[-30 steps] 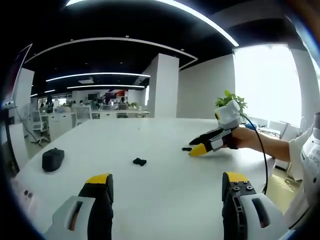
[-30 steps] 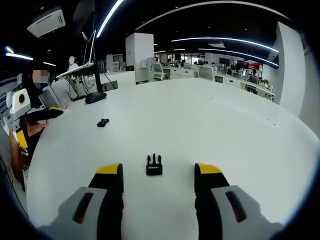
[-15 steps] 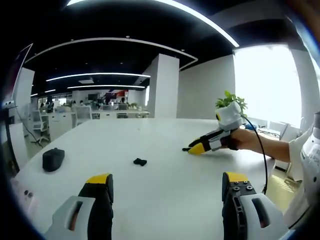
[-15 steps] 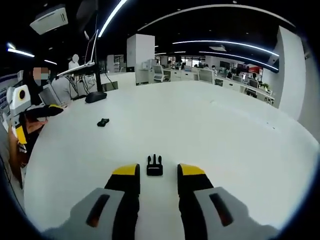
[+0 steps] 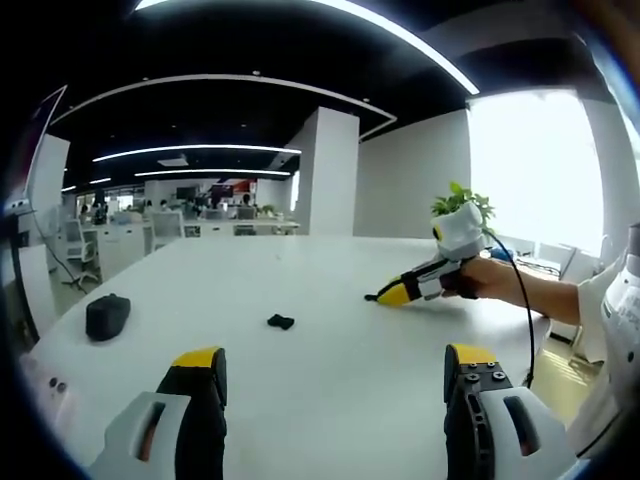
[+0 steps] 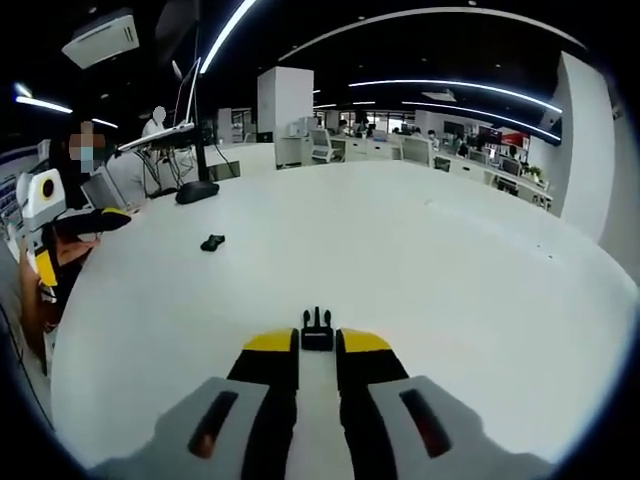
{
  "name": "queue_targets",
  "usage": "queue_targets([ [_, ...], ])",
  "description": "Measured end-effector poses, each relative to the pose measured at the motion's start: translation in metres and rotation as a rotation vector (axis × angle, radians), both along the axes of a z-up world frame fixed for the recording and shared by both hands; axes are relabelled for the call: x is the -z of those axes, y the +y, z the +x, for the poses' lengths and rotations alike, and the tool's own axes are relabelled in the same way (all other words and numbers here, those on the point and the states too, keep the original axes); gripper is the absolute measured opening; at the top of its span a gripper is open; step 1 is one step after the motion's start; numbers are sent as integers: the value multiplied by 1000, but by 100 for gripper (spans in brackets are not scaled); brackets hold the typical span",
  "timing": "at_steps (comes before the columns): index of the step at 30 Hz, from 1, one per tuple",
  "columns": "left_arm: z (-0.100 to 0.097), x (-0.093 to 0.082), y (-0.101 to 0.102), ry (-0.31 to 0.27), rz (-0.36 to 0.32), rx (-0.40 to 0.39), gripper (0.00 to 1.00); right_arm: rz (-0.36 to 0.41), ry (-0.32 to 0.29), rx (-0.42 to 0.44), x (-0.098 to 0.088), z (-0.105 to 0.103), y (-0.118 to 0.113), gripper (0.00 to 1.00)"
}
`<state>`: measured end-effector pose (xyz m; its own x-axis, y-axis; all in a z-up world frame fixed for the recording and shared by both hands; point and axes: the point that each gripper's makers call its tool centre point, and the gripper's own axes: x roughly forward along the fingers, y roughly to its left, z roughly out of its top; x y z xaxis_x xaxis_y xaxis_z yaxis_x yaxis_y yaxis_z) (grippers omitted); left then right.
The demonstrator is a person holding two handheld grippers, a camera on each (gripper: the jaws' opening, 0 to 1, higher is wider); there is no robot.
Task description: Snap the two parts of the plastic buckle together until the buckle closes and remains connected.
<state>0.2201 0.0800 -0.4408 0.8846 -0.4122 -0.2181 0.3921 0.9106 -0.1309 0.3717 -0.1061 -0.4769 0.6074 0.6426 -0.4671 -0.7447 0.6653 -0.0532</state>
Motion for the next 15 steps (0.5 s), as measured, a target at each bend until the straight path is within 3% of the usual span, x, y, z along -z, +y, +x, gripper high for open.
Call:
queue_targets([
  [15, -3, 0, 0, -2, -1, -2, 91, 1, 9, -26, -1, -5, 2, 11],
])
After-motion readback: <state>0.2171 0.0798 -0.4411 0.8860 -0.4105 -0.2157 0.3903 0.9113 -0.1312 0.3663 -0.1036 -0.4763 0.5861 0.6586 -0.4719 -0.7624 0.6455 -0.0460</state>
